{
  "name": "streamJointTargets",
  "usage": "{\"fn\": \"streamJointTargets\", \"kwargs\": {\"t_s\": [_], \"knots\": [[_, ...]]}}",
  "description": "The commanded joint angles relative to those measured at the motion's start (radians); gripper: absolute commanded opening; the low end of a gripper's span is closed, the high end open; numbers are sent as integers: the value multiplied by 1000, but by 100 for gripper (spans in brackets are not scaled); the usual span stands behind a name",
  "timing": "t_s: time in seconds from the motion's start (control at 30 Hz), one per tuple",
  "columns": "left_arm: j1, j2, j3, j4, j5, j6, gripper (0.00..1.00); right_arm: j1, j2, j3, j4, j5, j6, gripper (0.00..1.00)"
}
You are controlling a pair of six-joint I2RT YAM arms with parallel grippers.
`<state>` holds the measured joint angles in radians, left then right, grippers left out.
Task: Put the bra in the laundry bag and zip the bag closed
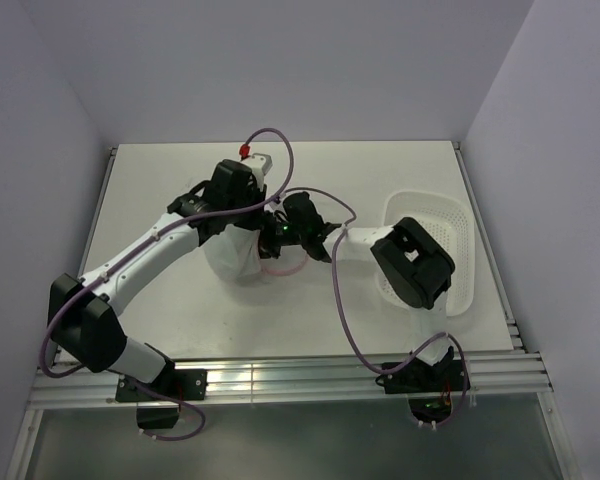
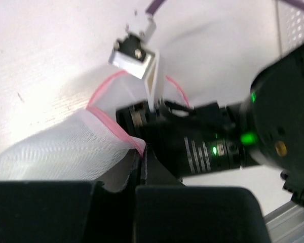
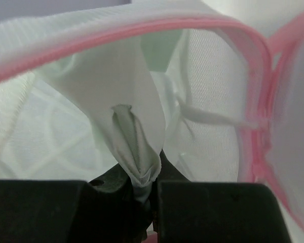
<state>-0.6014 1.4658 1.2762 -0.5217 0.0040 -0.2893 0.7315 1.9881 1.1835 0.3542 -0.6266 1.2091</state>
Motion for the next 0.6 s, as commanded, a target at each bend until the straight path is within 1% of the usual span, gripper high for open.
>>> {"fn": "streamJointTargets", "kwargs": {"t_s": [0.0,0.07,0.13,0.17,0.2,0.23,0.27,0.3,0.33,0.37,0.4,0.43,0.47,0.5,0.53,0.57], "knots": [[-24,14,90,147,22,4,0,32,-93,-68,288,-64,55,0],[-24,31,139,120,16,18,0,32,-118,-114,362,-61,47,0],[-24,39,176,98,42,21,0,32,-118,-152,478,-68,59,0],[-24,39,179,91,56,15,0,31,-115,-168,549,-71,107,0],[-23,34,175,95,69,10,0,29,-109,-183,688,-73,134,0],[-23,25,155,103,106,6,0,28,-91,-203,768,-73,159,0],[-14,-4,141,133,122,-13,0,25,-77,-211,843,-70,217,0],[-6,-21,124,159,152,-19,0,25,-60,-211,953,-65,251,0],[-2,-57,89,176,212,-30,0,23,-19,-222,1042,-47,291,0],[11,-77,72,222,240,-36,0,17,6,-223,1124,-33,388,0],[18,-93,55,236,263,-43,0,16,33,-217,1260,-27,433,0],[25,-117,36,241,336,-54,0,11,87,-197,1326,-12,473,0],[41,-130,25,268,378,-63,0,8,109,-188,1385,-4,539,0],[49,-139,8,273,417,-71,0,0,121,-170,1411,-4,547,0],[54,-143,5,272,489,-83,0,-1,117,-165,1407,-13,520,0],[58,-144,2,266,522,-89,0,-3,104,-165,1376,-12,500,0]]}}
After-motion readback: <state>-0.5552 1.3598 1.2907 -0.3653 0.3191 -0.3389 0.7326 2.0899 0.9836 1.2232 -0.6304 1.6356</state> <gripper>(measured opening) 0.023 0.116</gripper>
